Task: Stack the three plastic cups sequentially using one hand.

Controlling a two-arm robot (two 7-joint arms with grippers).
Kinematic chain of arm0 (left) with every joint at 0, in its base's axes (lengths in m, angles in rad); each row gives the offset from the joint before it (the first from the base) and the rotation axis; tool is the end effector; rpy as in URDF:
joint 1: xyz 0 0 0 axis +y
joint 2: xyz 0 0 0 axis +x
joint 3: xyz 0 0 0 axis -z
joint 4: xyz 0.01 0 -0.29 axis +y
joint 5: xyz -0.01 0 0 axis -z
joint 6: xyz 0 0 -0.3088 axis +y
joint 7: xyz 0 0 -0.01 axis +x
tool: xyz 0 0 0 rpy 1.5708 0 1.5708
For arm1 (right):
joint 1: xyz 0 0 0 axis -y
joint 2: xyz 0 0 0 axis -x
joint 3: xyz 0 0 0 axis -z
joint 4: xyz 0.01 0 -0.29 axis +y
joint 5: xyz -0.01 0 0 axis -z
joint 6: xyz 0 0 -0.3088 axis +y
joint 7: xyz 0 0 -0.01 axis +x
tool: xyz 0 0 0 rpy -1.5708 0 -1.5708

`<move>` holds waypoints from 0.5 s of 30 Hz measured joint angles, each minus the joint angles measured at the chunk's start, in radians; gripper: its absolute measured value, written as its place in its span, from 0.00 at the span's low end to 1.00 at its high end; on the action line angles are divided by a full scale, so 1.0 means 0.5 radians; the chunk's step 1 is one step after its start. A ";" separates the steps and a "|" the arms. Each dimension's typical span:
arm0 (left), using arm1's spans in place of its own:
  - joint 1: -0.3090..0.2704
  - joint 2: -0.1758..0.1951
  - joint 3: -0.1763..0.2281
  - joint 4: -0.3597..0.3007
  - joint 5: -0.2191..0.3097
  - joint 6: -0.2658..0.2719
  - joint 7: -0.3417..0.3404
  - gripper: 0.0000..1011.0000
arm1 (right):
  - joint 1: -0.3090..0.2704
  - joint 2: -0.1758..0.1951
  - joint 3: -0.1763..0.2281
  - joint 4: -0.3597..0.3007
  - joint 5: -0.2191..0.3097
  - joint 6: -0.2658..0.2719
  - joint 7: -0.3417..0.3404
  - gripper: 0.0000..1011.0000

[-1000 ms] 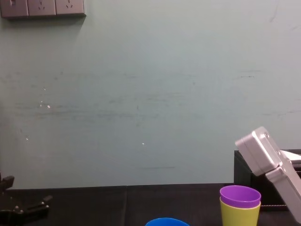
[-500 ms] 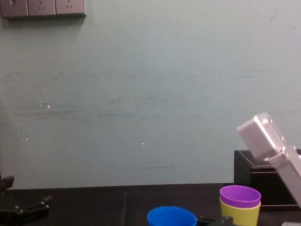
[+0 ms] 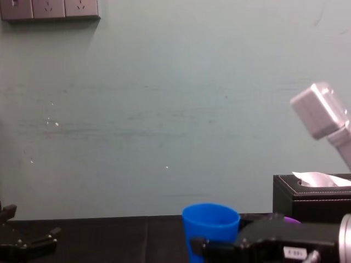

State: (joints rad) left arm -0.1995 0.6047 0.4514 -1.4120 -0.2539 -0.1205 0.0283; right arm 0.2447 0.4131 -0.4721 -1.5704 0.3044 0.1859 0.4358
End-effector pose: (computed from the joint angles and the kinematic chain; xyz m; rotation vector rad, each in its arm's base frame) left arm 0.3581 0.0827 -0.3023 0.3045 -0.2850 1.2480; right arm 0.3653 0.0161 -0.2558 -0.2292 -0.0156 -0.7213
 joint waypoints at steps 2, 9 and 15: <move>0.000 0.000 0.000 0.000 0.000 0.000 0.000 1.00 | 0.000 0.023 0.016 -0.054 -0.002 0.018 -0.005 0.71; 0.000 0.000 0.000 0.000 0.000 0.000 0.000 1.00 | 0.001 0.078 0.070 -0.158 -0.002 0.052 -0.023 0.71; 0.000 0.000 0.000 0.000 0.000 0.000 0.000 1.00 | -0.004 0.115 0.132 -0.227 0.025 0.069 -0.039 0.71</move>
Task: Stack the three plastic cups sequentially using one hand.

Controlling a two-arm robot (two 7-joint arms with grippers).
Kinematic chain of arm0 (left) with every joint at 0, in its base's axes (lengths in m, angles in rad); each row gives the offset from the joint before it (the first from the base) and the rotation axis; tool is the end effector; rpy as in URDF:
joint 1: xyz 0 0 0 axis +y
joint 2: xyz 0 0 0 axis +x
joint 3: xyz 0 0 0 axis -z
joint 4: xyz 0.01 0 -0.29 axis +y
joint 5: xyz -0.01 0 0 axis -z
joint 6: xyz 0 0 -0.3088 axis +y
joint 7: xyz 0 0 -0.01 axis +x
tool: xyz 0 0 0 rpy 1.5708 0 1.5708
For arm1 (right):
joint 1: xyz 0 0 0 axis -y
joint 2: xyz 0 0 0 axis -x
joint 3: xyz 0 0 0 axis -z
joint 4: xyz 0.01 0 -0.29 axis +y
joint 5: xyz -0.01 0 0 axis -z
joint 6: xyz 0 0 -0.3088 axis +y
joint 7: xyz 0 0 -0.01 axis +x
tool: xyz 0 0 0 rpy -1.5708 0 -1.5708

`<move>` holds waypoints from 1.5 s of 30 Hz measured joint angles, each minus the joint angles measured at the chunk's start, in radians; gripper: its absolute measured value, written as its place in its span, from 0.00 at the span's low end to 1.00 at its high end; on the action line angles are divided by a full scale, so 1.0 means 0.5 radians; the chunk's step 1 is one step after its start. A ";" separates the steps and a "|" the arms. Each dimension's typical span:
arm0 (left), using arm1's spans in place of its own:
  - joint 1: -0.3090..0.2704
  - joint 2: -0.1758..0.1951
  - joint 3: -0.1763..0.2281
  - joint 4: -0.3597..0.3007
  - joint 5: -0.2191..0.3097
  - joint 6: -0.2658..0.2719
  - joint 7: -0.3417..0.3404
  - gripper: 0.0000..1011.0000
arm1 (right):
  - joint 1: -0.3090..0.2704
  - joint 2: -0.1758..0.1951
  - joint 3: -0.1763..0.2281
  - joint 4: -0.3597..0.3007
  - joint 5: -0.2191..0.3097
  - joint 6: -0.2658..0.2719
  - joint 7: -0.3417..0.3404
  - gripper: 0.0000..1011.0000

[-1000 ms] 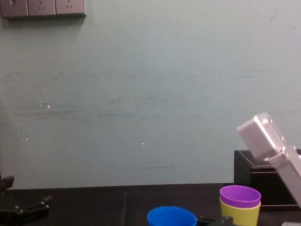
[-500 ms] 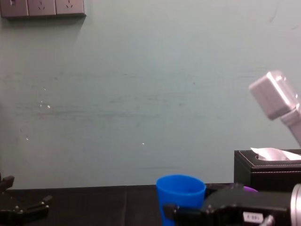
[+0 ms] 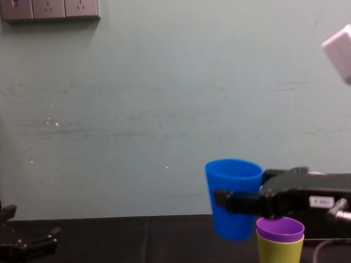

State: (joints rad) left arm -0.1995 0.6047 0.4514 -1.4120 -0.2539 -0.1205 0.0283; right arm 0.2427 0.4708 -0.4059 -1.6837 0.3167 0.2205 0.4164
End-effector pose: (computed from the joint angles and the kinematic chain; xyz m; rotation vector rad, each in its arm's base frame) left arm 0.3581 0.0827 -0.3023 0.3045 -0.2850 1.2480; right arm 0.3633 -0.0048 -0.2152 -0.2062 -0.0967 -0.7729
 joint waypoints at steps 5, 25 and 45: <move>0.000 0.000 0.000 0.000 0.000 0.000 0.000 1.00 | -0.009 0.031 0.065 -0.032 0.035 0.006 -0.021 0.71; 0.000 0.000 0.000 0.000 0.000 0.000 0.000 1.00 | 0.055 0.041 0.153 0.148 0.073 0.006 -0.071 0.71; 0.000 0.000 0.000 0.000 0.000 0.000 0.000 1.00 | 0.082 -0.005 0.168 0.265 0.053 -0.003 -0.091 0.71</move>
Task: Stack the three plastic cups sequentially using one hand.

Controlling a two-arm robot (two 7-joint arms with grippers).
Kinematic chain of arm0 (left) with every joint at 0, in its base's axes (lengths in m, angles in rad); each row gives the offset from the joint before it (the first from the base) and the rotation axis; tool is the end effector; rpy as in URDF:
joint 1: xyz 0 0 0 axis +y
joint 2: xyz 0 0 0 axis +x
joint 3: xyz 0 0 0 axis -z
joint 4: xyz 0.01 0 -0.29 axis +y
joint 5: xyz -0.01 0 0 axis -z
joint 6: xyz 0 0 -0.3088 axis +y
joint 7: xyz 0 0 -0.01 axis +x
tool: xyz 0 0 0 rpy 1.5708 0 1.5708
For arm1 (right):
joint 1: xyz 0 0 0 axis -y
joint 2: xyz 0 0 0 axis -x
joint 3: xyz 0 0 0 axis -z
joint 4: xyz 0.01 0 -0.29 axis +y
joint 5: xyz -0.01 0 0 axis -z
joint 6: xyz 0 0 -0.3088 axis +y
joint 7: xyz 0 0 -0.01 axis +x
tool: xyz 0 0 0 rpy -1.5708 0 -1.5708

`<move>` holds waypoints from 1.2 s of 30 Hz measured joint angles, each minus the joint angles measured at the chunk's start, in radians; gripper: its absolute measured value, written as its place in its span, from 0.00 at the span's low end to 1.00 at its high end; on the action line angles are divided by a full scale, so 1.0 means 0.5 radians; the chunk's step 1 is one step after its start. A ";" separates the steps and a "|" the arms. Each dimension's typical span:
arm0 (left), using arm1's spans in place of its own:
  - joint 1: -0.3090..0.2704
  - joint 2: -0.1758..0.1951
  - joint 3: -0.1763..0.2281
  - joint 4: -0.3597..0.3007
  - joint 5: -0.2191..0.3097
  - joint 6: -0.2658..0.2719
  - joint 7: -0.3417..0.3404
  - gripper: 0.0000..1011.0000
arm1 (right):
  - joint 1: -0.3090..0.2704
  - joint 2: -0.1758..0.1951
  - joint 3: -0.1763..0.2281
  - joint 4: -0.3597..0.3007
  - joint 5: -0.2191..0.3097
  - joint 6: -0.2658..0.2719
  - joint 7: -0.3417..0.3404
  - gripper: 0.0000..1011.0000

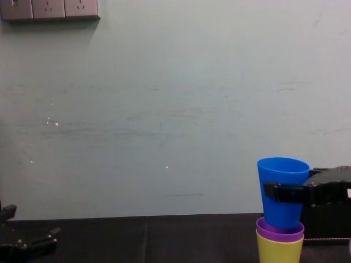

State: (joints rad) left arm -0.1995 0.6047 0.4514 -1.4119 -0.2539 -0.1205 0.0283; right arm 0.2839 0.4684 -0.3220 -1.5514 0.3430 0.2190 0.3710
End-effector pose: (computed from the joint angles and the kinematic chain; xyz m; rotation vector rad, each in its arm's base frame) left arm 0.3581 0.0827 -0.3023 0.3046 -0.2850 1.2480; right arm 0.3890 -0.0458 -0.2222 -0.2139 -0.0453 -0.9477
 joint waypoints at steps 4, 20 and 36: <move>0.000 0.000 0.000 0.000 0.000 0.000 0.000 1.00 | 0.003 -0.006 0.002 0.012 -0.004 -0.003 0.000 0.71; 0.000 0.000 0.000 0.000 0.000 0.000 0.000 1.00 | 0.005 -0.024 0.000 0.064 -0.010 -0.036 0.016 0.71; 0.000 0.000 0.000 0.000 0.000 0.000 0.000 1.00 | 0.009 -0.046 -0.018 0.135 -0.024 -0.061 0.030 0.71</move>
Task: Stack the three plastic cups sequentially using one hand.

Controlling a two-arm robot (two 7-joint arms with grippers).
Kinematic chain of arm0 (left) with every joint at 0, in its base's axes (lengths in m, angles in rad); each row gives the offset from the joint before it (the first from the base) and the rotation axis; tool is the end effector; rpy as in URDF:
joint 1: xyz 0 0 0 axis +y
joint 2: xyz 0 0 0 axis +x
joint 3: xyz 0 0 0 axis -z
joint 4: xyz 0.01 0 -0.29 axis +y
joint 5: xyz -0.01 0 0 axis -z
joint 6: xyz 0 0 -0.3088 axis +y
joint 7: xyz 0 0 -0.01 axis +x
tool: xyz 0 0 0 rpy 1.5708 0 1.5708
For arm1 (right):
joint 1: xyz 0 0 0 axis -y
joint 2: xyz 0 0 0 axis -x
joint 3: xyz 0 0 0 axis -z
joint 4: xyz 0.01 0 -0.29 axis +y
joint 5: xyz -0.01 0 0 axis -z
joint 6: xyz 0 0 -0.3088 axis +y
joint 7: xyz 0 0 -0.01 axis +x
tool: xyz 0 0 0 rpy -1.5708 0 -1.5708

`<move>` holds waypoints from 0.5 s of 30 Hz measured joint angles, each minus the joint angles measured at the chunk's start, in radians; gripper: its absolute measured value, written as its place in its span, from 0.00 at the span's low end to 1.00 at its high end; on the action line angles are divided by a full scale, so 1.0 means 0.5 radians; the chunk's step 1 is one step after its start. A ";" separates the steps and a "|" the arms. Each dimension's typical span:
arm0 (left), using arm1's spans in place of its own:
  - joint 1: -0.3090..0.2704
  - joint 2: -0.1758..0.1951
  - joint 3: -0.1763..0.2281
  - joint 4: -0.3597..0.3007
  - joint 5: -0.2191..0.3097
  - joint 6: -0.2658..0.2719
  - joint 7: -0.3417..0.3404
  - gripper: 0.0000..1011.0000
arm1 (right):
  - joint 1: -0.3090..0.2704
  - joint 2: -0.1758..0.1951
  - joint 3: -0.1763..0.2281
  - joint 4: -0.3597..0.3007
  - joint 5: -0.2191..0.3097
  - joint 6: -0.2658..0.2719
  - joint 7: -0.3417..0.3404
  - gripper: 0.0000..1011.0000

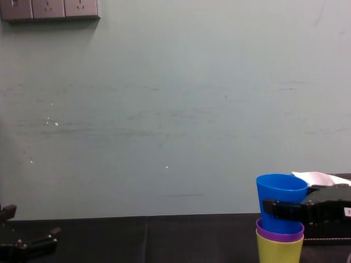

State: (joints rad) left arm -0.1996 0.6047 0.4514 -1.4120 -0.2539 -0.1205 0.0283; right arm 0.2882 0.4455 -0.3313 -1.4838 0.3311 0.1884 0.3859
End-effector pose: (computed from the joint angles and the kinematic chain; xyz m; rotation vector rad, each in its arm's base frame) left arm 0.3581 0.0827 -0.3022 0.3044 -0.2851 1.2480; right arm 0.3933 -0.0456 -0.2414 -0.2235 -0.0177 -0.9444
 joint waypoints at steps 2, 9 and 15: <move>0.000 0.000 0.000 0.000 0.000 0.000 0.000 1.00 | 0.000 -0.002 -0.002 0.006 -0.001 -0.002 0.002 0.71; 0.000 0.000 0.000 0.000 0.000 0.000 0.000 1.00 | -0.002 -0.007 -0.006 0.024 -0.004 -0.009 0.005 0.71; 0.000 0.000 0.000 0.000 0.000 0.000 0.000 1.00 | -0.003 -0.007 -0.006 0.022 -0.004 -0.009 0.006 0.71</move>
State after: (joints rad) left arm -0.1995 0.6047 0.4514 -1.4120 -0.2539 -0.1205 0.0283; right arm 0.2868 0.4420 -0.3343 -1.4727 0.3292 0.1841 0.3887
